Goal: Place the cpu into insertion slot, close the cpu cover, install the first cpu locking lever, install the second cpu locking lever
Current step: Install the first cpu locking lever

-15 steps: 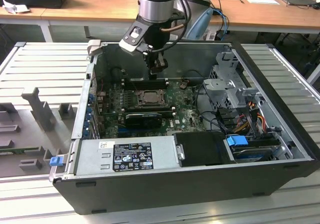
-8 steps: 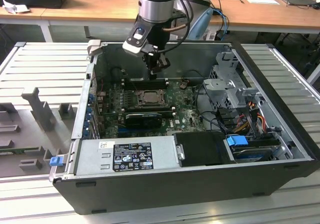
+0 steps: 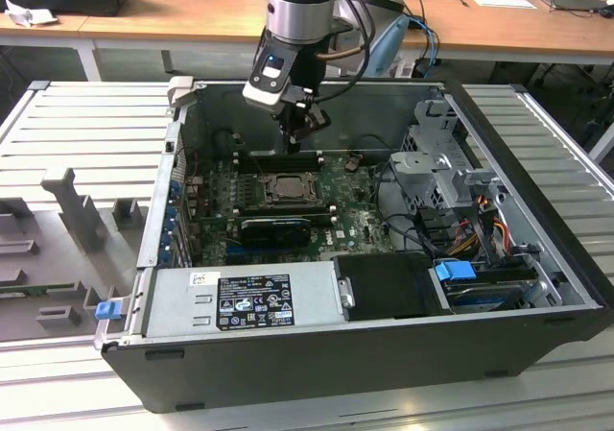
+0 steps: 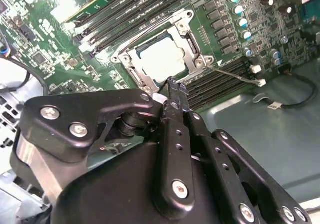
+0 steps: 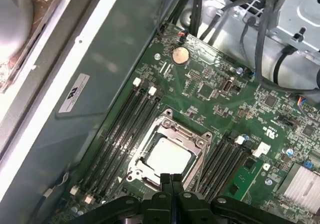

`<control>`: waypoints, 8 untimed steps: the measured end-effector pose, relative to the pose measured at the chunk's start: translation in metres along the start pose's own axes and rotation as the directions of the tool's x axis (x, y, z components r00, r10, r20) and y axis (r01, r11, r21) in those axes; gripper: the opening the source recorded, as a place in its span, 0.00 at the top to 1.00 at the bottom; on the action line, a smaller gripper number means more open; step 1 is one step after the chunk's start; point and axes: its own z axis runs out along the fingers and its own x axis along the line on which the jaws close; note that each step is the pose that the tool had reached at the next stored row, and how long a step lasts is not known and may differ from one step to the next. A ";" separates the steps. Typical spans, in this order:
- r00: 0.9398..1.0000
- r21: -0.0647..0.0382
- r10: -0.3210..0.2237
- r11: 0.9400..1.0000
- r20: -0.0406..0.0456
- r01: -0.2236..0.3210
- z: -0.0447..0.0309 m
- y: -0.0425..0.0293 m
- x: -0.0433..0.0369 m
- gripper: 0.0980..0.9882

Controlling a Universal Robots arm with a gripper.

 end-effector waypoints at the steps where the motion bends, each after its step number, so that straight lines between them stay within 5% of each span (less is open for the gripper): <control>1: 1.000 0.000 -0.017 1.000 0.000 0.017 0.0000 0.0000 0.0000 0.99; 8: 0.992 0.002 -0.126 0.992 -0.001 0.126 0.0000 0.0000 0.0000 0.99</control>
